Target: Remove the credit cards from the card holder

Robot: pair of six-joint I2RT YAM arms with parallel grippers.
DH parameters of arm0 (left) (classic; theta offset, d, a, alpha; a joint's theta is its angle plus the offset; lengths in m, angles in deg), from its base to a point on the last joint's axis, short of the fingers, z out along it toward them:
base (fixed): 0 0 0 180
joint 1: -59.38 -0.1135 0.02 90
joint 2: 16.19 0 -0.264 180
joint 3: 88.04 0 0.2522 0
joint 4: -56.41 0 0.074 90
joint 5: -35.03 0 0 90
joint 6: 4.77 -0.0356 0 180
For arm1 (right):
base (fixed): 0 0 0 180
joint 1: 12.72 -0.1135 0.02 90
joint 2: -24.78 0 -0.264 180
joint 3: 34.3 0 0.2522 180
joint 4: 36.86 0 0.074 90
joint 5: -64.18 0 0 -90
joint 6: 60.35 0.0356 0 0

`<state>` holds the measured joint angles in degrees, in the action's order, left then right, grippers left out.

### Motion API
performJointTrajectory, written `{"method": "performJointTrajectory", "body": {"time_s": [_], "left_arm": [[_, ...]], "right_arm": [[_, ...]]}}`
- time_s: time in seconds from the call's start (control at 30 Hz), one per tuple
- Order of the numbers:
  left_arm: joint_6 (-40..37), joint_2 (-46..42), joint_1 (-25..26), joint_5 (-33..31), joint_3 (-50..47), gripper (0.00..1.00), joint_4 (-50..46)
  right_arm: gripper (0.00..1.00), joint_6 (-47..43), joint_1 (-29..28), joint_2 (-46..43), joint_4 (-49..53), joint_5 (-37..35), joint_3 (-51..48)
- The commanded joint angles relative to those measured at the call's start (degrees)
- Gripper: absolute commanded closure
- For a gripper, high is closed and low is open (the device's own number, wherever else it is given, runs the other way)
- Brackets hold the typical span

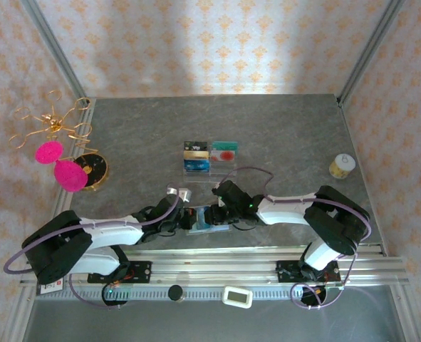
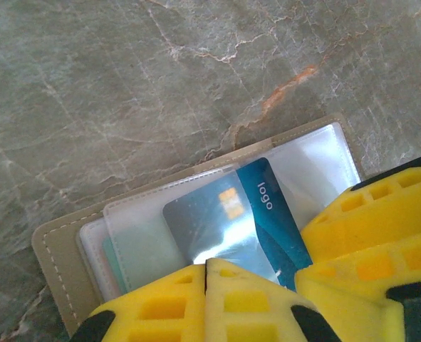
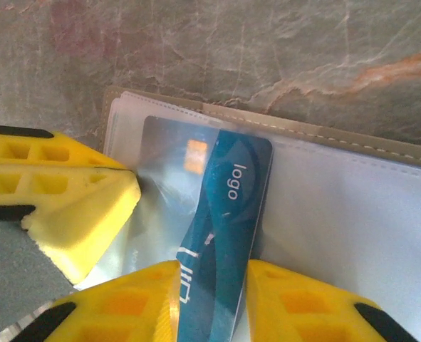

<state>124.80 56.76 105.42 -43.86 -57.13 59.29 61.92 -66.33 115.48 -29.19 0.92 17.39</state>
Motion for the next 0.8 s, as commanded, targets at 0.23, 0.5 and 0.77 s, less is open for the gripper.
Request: {"method": "performJointTrajectory", "body": {"time_s": [0.23, 0.5, 0.77], "left_arm": [[0.4, 1.8, 0.0, 0.5, -3.2, 1.00, -5.2], [1.0, 1.4, 0.4, 0.4, -4.0, 1.00, -4.3], [0.6, 0.7, 0.9, 0.3, -3.8, 1.00, -4.7]], "right_arm": [[0.74, 3.2, 0.4, -0.8, -9.3, 9.4, -1.6], [0.74, 6.3, 1.1, 0.4, -7.2, 6.4, -0.7], [1.00, 7.2, 1.2, 1.8, -6.6, 5.5, 0.2]]}}
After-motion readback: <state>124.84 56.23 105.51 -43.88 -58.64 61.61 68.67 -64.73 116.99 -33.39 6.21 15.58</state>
